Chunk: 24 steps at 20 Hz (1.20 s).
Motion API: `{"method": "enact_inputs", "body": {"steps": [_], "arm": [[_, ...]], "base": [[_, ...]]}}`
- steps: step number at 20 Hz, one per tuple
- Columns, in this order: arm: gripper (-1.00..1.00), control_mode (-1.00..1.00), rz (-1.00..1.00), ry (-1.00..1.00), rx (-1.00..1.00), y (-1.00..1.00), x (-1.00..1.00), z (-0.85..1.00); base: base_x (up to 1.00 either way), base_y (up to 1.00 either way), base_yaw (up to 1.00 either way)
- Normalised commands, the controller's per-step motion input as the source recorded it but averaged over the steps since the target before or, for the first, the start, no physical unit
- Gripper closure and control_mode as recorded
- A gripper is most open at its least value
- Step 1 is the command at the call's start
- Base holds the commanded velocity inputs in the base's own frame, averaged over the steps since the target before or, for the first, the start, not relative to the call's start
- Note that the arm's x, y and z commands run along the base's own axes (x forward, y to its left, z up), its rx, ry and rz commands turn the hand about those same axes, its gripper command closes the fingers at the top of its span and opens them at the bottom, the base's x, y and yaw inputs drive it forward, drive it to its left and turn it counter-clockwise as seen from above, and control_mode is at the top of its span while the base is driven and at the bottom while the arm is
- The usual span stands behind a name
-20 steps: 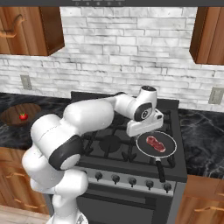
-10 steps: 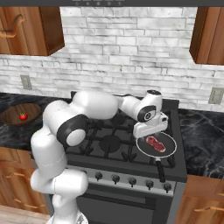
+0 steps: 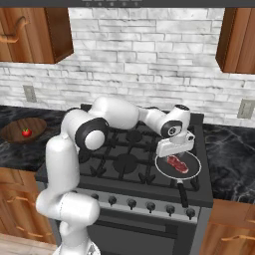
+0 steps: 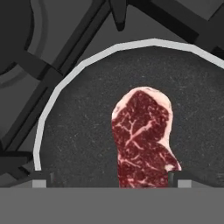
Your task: Place the steak on the plate and place the tomato on the same plate.
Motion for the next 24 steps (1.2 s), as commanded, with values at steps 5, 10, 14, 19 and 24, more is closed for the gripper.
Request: {"method": "enact_inputs", "body": {"steps": [5,10,14,19,24], "arm": [[-1.00,-1.00,0.00,0.00,0.00,-0.07,0.07,-0.19],[-1.00,-1.00,0.00,-0.03,0.00,0.00,0.00,-0.19],[-1.00,-1.00,0.00,-0.04,0.00,0.02,0.00,-0.18],[-1.00,-1.00,0.00,-0.07,-0.02,0.07,0.00,-0.17],[-1.00,-1.00,0.00,-0.10,-0.06,0.03,0.01,-0.11]], "base": [[0.00,0.00,0.00],[0.00,0.00,0.00],[0.00,0.00,0.00],[0.00,0.00,0.00],[0.00,0.00,0.00]]}}
